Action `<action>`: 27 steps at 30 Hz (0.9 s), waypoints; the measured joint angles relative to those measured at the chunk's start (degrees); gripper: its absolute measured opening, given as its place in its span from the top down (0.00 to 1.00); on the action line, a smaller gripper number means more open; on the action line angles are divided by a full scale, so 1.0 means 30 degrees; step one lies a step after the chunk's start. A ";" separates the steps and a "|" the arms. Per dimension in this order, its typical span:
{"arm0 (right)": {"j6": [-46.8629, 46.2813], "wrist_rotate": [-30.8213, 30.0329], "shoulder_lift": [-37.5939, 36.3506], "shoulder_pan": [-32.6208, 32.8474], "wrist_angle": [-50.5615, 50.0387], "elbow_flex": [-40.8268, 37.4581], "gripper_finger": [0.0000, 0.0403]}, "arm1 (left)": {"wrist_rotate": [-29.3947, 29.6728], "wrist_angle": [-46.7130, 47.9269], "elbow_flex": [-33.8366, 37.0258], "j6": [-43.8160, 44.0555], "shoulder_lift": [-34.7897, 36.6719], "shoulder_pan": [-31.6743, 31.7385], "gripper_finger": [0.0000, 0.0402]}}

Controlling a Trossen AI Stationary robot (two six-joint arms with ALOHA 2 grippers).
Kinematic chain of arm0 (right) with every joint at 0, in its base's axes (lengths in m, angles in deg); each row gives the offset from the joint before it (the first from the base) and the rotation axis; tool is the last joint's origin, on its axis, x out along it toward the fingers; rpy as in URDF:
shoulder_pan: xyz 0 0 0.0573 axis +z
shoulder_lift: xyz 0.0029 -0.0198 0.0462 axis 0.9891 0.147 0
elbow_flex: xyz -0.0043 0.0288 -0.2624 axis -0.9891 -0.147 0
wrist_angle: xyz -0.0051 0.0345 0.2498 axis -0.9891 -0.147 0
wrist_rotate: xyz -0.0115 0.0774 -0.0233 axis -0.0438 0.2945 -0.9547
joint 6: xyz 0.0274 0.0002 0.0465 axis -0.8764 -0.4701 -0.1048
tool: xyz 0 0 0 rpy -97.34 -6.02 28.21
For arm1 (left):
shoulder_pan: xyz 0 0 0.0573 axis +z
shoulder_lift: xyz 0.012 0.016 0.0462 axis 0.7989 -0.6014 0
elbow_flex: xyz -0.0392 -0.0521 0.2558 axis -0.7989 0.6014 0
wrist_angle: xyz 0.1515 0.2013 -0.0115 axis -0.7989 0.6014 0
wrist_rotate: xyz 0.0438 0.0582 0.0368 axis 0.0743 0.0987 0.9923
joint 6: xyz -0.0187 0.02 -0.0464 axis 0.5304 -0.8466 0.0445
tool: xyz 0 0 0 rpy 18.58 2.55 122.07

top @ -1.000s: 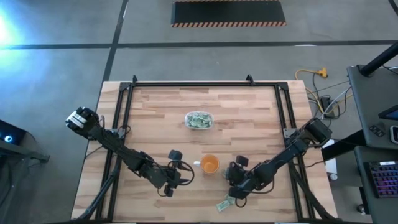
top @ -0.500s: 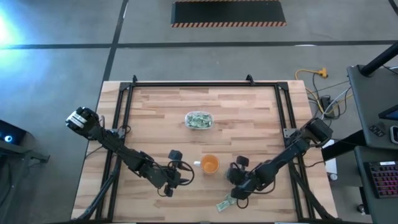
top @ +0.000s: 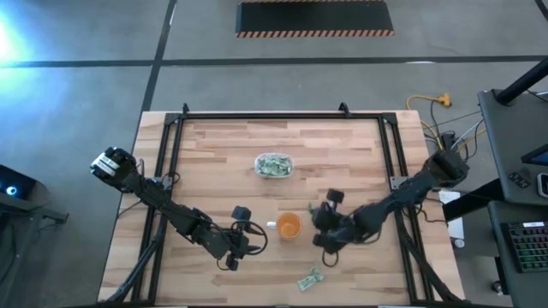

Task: Pick and place Stevia / Truvia into bins
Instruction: Put the stevia packet into the transparent bin

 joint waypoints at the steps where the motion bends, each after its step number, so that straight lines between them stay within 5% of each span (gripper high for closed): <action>1: 0.0506 -0.0097 -0.0190 -0.0471 0.0056 0.0009 0.98 | 0.0000 0.0014 0.0000 0.0000 0.0000 0.0007 0.55; 9: 0.5947 0.0598 -0.1404 -0.4769 0.1946 0.0020 0.98 | 0.0000 0.0080 0.0000 -0.0007 0.0000 0.0000 0.55; 16: 1.1731 0.7850 -0.1681 -0.9597 0.6078 0.0042 0.98 | 0.0000 0.0085 0.0124 -0.0007 0.0000 0.0001 0.55; 27: 1.2369 1.6011 -0.1595 -1.5294 0.7877 0.0049 0.98 | 0.0007 -0.0102 0.0124 -0.0007 0.0000 0.0007 0.55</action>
